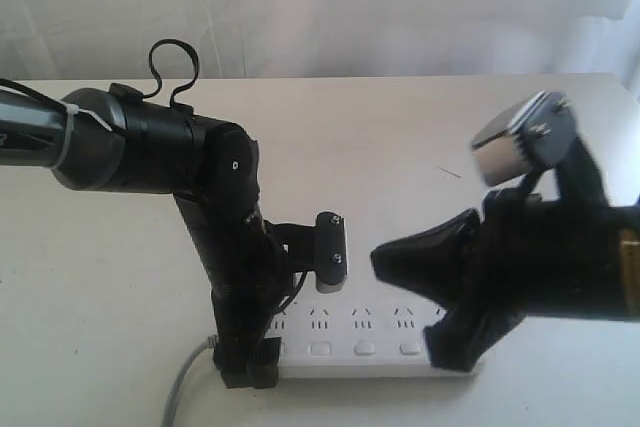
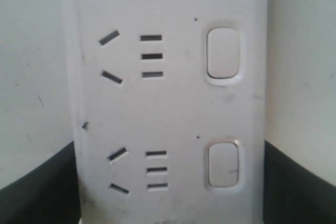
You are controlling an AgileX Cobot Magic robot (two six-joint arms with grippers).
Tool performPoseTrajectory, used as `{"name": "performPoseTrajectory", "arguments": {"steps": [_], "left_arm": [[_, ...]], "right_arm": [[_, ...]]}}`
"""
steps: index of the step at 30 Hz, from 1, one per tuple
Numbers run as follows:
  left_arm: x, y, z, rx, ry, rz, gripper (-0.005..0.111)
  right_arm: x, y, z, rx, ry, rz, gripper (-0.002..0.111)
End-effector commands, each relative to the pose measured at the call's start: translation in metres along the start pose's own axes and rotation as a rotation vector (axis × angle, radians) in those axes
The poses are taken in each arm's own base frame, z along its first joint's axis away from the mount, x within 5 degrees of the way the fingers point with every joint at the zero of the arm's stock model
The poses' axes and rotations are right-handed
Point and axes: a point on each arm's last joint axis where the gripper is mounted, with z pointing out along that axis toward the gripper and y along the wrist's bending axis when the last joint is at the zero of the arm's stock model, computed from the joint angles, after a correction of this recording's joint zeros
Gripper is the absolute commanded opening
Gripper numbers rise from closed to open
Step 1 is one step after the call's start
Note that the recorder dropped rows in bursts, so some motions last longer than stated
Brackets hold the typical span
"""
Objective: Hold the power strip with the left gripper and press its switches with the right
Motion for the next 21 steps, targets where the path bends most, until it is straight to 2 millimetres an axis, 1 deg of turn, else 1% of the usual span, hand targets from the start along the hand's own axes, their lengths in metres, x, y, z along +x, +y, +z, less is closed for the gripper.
{"name": "performPoseTrajectory", "arguments": {"steps": [1, 6, 11, 14, 17, 21], "left_arm": [[0.011, -0.002, -0.005, 0.004, 0.11, 0.094, 0.0], [0.015, 0.0, -0.005, -0.012, 0.154, 0.132, 0.0], [0.014, 0.0, -0.005, -0.019, 0.149, 0.133, 0.0], [0.014, 0.0, -0.005, -0.017, 0.146, 0.126, 0.0], [0.013, -0.001, -0.005, -0.011, 0.131, 0.106, 0.0], [0.012, -0.001, -0.004, -0.009, 0.118, 0.096, 0.0]], "right_arm": [[0.022, 0.001, 0.037, 0.03, 0.148, -0.019, 0.0], [0.039, 0.008, 0.063, 0.04, 0.254, -0.051, 0.0], [0.05, 0.009, 0.077, 0.095, 0.316, -0.061, 0.0], [0.057, 0.006, 0.084, 0.127, 0.35, -0.031, 0.0], [0.062, 0.003, 0.09, 0.147, 0.373, 0.054, 0.0], [0.061, 0.001, 0.096, 0.155, 0.38, 0.094, 0.0]]}}
